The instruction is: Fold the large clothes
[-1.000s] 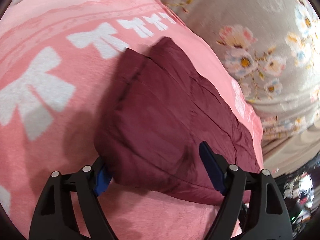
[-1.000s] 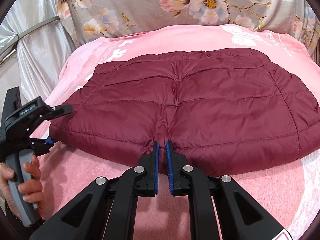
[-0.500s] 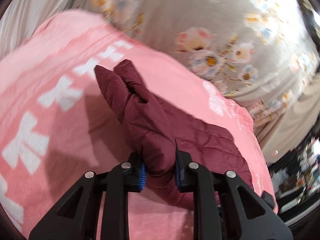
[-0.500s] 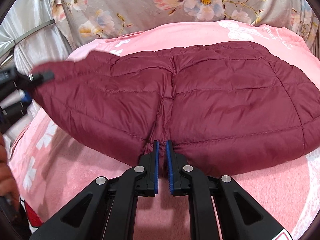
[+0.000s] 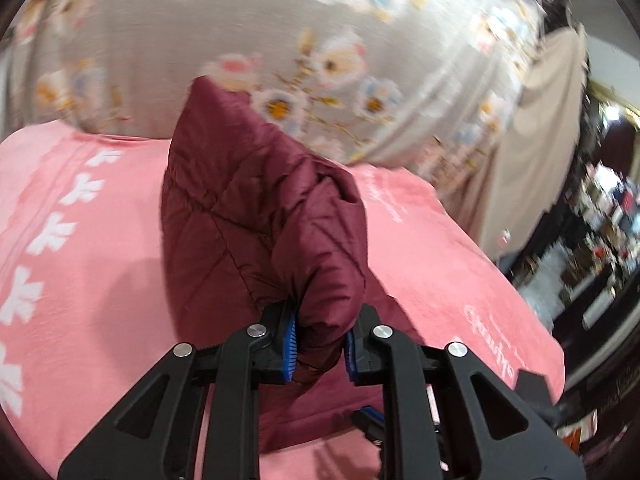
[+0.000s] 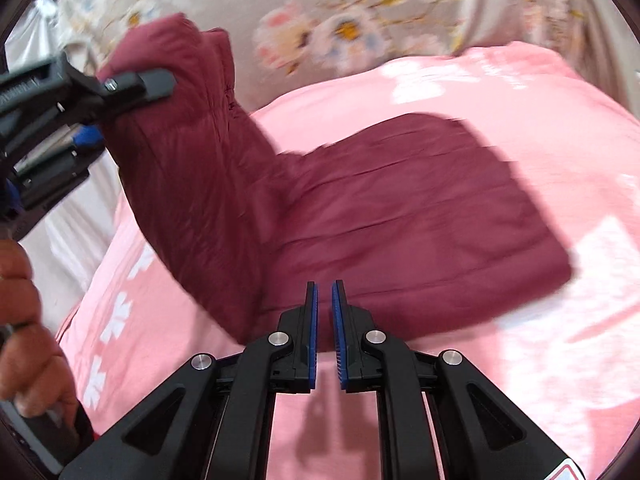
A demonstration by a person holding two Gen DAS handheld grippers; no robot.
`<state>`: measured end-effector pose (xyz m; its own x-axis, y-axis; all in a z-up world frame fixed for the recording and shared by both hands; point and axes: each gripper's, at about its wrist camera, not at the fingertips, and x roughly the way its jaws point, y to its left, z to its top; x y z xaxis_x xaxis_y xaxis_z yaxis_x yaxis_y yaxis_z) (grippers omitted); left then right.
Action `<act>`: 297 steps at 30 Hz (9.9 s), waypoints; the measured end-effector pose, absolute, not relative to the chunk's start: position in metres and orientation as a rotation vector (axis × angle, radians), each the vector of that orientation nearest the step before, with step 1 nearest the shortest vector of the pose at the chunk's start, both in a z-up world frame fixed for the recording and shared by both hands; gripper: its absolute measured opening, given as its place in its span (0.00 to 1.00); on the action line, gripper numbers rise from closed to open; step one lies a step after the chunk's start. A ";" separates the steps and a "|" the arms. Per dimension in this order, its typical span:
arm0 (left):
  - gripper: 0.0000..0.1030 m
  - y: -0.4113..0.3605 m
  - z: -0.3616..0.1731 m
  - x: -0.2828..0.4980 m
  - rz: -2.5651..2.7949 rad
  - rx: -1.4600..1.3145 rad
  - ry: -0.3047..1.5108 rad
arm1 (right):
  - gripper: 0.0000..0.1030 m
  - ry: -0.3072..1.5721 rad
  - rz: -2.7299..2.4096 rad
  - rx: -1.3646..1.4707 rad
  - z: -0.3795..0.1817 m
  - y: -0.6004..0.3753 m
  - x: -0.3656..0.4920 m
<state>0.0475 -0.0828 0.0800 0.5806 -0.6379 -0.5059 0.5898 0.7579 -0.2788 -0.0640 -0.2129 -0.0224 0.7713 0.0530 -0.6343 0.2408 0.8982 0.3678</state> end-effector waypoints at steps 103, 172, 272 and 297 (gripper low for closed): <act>0.79 -0.212 -0.016 0.192 -0.409 0.120 0.869 | 0.25 0.704 -0.162 0.662 -0.038 -0.431 0.020; 0.83 -0.149 0.055 0.105 -0.408 0.129 0.792 | 0.16 0.612 -0.209 0.630 0.037 -0.392 -0.017; 0.37 -0.015 0.222 0.061 -0.808 -0.107 0.338 | 0.14 0.118 0.116 0.457 0.180 -0.277 -0.071; 0.39 0.083 0.165 0.245 -0.603 -0.123 0.385 | 0.14 0.300 0.185 0.350 0.135 -0.192 0.169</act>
